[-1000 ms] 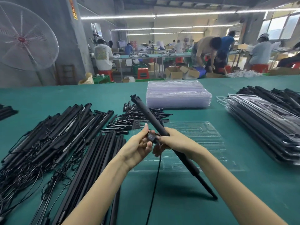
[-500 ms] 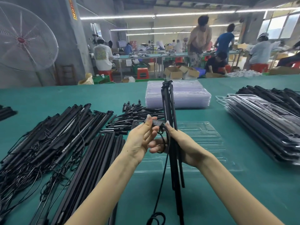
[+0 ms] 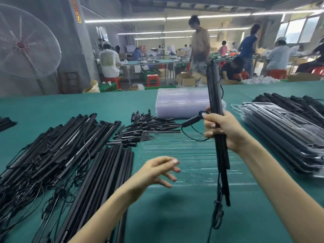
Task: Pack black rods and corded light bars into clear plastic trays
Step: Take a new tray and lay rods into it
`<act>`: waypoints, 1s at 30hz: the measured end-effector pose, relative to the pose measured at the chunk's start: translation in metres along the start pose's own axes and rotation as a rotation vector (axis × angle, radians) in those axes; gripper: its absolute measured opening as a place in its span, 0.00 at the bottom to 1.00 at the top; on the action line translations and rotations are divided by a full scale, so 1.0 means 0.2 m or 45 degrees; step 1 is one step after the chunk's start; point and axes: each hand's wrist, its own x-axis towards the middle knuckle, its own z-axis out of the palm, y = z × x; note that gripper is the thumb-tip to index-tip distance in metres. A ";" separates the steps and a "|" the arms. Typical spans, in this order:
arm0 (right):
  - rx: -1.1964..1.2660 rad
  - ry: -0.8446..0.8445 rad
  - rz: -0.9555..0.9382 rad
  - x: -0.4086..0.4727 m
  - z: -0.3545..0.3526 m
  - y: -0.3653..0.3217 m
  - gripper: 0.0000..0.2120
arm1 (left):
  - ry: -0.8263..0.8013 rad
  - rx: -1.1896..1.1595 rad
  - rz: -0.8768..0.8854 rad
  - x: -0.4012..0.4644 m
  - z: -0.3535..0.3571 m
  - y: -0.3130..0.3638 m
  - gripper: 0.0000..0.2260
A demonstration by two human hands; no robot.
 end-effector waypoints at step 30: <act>-1.724 -0.622 0.172 -0.02 -0.09 0.08 0.06 | 0.575 -0.187 0.249 0.16 -0.16 0.07 0.18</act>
